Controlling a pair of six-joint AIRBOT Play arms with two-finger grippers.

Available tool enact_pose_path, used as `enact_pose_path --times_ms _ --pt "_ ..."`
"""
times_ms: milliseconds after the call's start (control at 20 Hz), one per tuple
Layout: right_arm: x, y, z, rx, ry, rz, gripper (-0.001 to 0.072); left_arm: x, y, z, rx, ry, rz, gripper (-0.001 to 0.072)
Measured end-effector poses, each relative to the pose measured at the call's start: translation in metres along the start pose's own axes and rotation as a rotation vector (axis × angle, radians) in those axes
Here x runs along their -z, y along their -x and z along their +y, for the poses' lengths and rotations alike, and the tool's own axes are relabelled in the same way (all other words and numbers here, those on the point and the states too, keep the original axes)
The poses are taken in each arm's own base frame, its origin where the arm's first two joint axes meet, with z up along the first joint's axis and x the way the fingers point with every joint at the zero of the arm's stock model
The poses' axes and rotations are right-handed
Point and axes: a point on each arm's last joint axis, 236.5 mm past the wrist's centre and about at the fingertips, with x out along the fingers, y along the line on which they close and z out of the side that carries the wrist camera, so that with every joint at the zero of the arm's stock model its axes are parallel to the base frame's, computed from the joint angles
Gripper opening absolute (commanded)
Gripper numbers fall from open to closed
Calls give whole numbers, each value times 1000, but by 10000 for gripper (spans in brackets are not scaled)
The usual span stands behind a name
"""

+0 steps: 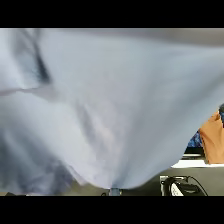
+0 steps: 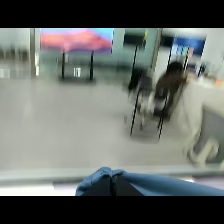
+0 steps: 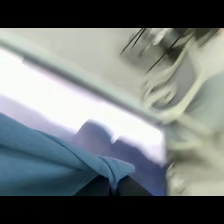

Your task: Fold the shirts.

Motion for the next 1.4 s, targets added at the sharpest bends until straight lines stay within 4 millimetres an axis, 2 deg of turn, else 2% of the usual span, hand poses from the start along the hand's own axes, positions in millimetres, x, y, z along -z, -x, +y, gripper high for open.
enact_pose_path --times_ms 50,150,250,350,500,600,700,800,950,1050,1150,1200,1400 --pt "21 -30 12 -71 -4 103 16 27 -23 10 -11 18 97 26" --pt "69 -94 41 -217 -15 309 16 98 -71 33 -32 57 320 26" --pt "121 -155 75 -342 -27 486 17 180 -113 56 -49 93 533 27" --pt "167 -210 103 -422 -39 603 17 272 -149 75 -60 132 723 27" --pt "207 -279 126 -443 -52 644 17 376 -189 90 -60 153 885 27" --pt "211 -318 127 -399 -71 586 17 417 -216 95 -59 155 913 27" --pt "204 -351 125 -345 -106 500 17 439 -242 100 -63 149 901 27" --pt "195 -377 120 -294 -136 415 17 444 -273 106 -69 140 848 26" --pt "177 -403 106 -212 -178 293 17 436 -312 114 -73 129 771 27" --pt "168 -411 99 -175 -191 243 17 430 -330 118 -74 129 734 27" --pt "169 -416 99 -168 -201 233 17 428 -342 120 -81 144 713 27" --pt "172 -418 101 -172 -203 240 18 433 -344 119 -82 152 722 27" --pt "193 -419 119 -229 -213 316 18 463 -335 106 -62 170 842 27"
